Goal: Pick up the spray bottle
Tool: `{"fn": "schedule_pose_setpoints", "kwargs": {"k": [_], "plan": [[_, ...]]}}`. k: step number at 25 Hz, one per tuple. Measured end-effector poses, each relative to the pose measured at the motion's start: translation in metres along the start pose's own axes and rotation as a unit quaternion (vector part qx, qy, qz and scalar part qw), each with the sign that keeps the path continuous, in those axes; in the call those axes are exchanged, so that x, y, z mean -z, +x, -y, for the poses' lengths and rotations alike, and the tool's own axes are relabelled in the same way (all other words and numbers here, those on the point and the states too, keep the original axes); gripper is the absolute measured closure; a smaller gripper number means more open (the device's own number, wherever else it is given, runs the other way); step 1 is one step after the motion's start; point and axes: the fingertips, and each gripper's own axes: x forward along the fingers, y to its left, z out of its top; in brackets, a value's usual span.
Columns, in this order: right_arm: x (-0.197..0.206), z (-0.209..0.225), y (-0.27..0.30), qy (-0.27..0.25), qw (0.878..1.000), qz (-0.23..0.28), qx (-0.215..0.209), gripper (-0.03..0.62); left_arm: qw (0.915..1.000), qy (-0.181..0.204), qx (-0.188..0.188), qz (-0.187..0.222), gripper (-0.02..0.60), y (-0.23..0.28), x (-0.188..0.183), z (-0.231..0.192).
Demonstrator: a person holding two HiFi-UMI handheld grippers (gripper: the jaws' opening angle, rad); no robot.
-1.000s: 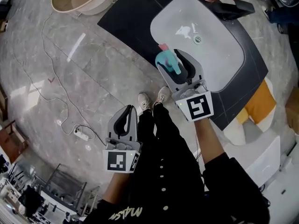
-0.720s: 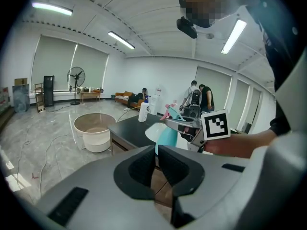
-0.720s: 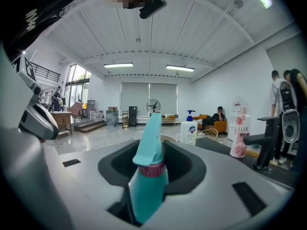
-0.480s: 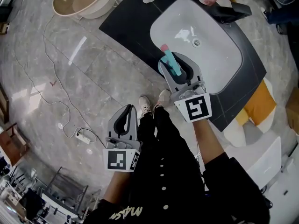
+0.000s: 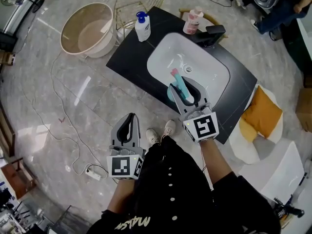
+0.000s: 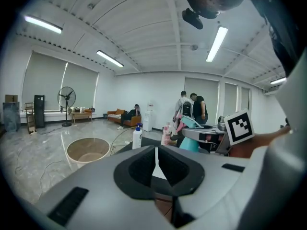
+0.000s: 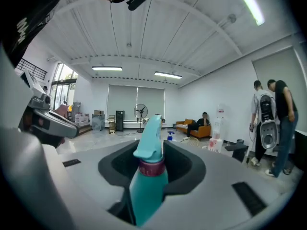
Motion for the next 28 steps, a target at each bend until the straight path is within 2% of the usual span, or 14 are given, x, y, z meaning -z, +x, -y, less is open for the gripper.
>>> {"fn": "schedule_pose_setpoints", "kwargs": {"k": [6,11,20,28], "plan": [[-0.037,0.007,-0.036,0.008,0.999,0.015,0.036,0.462,0.9982,0.023,0.029,0.047,0.554,0.001,-0.049,0.014],[-0.063,0.010,-0.062,0.005,0.998,0.027,0.063,0.462,0.9955,0.034,0.050,0.073,0.554,0.001,-0.075,0.028],[-0.087,0.033,-0.123,0.011,0.991,0.053,0.123,0.462,0.9901,0.048,0.080,0.105,0.554,0.007,-0.103,0.048],[-0.096,0.054,-0.176,0.025,0.979,0.067,0.191,0.462,0.9850,0.056,0.108,0.123,0.554,0.015,-0.120,0.071]]}}
